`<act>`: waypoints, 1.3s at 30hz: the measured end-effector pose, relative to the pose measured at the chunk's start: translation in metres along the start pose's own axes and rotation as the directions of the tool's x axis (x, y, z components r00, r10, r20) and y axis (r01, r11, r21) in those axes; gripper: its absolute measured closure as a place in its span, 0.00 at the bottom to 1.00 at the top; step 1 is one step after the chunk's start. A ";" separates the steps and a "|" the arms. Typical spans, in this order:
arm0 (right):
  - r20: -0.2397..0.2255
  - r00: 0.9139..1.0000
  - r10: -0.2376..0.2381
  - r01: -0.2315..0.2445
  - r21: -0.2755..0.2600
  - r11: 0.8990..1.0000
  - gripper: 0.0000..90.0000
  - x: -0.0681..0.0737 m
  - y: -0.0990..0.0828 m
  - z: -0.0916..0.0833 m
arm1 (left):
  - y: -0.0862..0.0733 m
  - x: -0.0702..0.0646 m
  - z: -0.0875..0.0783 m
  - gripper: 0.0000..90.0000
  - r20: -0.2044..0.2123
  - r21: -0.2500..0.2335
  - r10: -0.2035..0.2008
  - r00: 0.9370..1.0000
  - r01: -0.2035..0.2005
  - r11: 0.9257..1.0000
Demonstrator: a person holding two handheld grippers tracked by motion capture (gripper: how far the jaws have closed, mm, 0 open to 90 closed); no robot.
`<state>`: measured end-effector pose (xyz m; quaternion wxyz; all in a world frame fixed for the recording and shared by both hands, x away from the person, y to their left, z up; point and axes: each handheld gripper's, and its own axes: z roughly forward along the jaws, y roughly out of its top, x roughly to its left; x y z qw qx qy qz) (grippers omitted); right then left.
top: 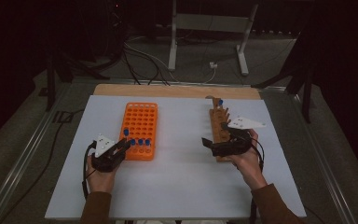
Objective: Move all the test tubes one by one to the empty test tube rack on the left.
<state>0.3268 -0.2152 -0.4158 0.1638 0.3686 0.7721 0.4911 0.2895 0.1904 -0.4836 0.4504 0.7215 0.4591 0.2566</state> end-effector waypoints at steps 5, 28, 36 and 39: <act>-0.002 1.000 0.000 0.000 0.003 1.000 0.00 0.000 -0.003 0.000 | -0.003 0.000 0.000 0.87 0.005 0.030 0.013 1.000 -0.013 0.999; -0.001 1.000 0.002 -0.002 0.004 1.000 0.00 -0.001 -0.005 0.000 | -0.010 -0.002 0.005 0.87 -0.002 0.104 0.053 0.999 -0.052 0.993; 0.010 1.000 -0.005 0.005 0.007 1.000 0.00 -0.002 -0.002 0.001 | -0.009 -0.002 0.005 0.87 0.000 0.115 0.043 0.999 -0.043 0.992; 0.017 1.000 -0.006 0.006 0.006 1.000 0.00 -0.002 0.001 0.001 | -0.009 -0.002 0.005 0.86 0.009 0.115 0.032 0.999 -0.033 0.993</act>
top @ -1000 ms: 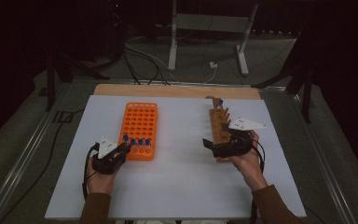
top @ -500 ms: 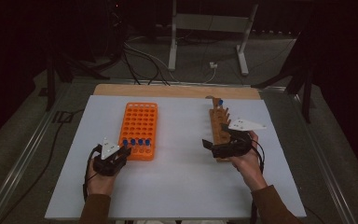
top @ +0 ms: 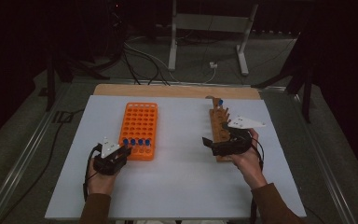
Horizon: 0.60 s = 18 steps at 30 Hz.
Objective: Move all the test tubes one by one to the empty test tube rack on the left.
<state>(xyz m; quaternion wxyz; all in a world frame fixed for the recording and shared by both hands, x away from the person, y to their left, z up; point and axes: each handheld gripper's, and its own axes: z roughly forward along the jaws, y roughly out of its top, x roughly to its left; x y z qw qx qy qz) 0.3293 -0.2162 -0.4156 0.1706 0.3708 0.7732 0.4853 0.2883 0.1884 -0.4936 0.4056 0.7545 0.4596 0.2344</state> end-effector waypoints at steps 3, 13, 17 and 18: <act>0.008 1.000 -0.005 0.005 0.004 1.000 0.00 -0.001 0.003 0.000 | 0.000 0.001 -0.001 0.80 0.011 -0.004 -0.005 1.000 0.005 1.000; 0.058 0.998 -0.022 0.022 0.004 1.000 0.00 -0.010 0.019 -0.001 | 0.003 0.004 -0.018 0.59 0.077 -0.083 -0.032 0.997 0.038 0.996; 0.086 0.996 -0.019 0.019 0.002 1.000 0.00 -0.018 0.026 -0.002 | 0.005 0.003 -0.024 0.52 0.115 -0.132 -0.029 0.993 0.045 0.990; 0.091 0.996 -0.015 0.015 -0.005 1.000 0.00 -0.021 0.027 -0.002 | 0.005 0.003 -0.025 0.51 0.119 -0.144 -0.032 0.992 0.049 0.988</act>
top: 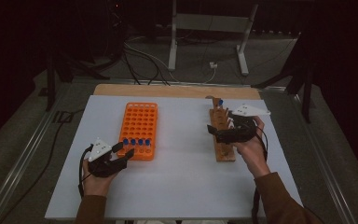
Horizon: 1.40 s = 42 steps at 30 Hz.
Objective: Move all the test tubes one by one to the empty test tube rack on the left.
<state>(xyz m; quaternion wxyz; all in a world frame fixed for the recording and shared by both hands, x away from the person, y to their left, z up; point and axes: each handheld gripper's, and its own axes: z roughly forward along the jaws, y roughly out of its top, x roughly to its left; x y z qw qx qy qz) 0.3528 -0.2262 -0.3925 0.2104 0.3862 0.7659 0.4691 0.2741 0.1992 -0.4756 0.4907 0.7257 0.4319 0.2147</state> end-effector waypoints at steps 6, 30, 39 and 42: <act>0.046 0.999 0.014 -0.013 -0.025 1.000 0.02 -0.015 0.011 0.004 | 0.001 -0.001 -0.003 0.30 -0.025 -0.043 -0.034 0.999 0.033 0.999; 0.154 0.982 0.109 -0.118 0.050 0.992 0.11 -0.065 0.005 0.062 | 0.002 0.003 -0.003 0.01 -0.049 -0.065 -0.069 0.996 0.066 0.996; 0.172 0.976 0.136 -0.148 0.057 0.987 0.20 -0.074 0.008 0.075 | 0.000 0.004 -0.004 0.01 -0.052 -0.066 -0.075 0.996 0.072 0.995; 0.180 0.973 0.148 -0.160 0.056 0.986 0.26 -0.076 0.008 0.079 | 0.000 0.004 -0.004 0.01 -0.050 -0.068 -0.079 0.996 0.075 0.995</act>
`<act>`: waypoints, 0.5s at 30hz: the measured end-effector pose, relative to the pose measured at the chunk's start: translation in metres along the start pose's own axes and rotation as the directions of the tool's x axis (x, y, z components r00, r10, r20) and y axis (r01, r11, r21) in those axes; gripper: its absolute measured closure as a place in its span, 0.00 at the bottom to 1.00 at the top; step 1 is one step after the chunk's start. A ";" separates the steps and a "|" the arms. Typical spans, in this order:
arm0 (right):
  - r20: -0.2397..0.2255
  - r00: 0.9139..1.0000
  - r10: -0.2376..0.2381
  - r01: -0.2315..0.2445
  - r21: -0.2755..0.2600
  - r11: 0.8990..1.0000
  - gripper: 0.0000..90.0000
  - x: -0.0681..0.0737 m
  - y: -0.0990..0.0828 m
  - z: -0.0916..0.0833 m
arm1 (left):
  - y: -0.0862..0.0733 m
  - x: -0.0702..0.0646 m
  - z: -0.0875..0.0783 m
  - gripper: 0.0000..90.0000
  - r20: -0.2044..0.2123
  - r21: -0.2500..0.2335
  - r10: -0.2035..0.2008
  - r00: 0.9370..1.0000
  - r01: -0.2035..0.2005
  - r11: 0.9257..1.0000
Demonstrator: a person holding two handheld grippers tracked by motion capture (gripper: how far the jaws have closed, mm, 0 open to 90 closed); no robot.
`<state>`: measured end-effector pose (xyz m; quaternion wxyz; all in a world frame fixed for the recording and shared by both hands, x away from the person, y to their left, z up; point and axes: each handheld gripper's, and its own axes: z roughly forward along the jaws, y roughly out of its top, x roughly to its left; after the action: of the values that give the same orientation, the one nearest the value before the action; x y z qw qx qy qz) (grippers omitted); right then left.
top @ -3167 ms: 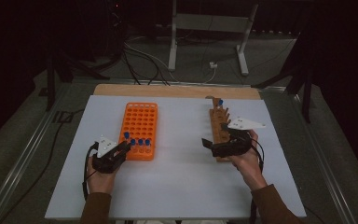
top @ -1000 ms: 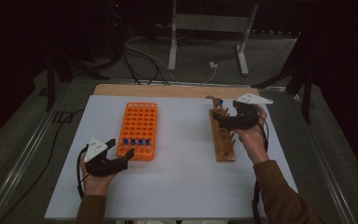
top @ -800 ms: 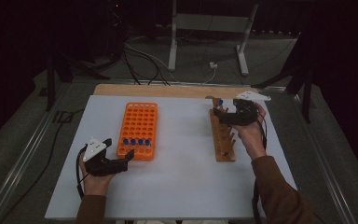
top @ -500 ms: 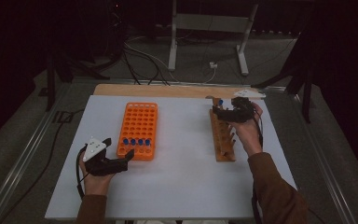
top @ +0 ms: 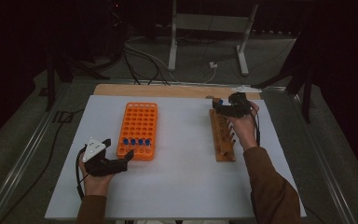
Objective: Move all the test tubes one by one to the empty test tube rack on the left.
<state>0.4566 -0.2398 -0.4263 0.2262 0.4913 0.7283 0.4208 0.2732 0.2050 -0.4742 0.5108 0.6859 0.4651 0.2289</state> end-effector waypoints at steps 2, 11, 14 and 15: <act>0.007 1.000 -0.002 0.002 0.002 1.000 0.31 0.000 -0.001 0.003 | 0.000 0.000 0.000 0.01 -0.001 -0.001 -0.001 1.000 0.001 1.000; 0.034 0.999 -0.005 0.004 0.018 1.000 0.59 -0.003 -0.005 0.011 | -0.001 0.000 -0.001 0.01 0.004 -0.001 -0.004 1.000 0.004 1.000; 0.038 0.999 -0.009 0.008 0.025 1.000 0.67 -0.004 -0.006 0.014 | -0.001 0.000 -0.001 0.01 0.004 -0.003 -0.005 1.000 0.005 1.000; 0.045 0.999 -0.007 0.006 0.027 1.000 0.69 -0.004 -0.006 0.015 | -0.001 0.000 -0.001 0.01 0.003 -0.005 -0.006 1.000 0.006 1.000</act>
<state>0.4666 -0.2385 -0.4400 0.2371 0.5013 0.7302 0.3991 0.2716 0.2054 -0.4744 0.5138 0.6835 0.4658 0.2274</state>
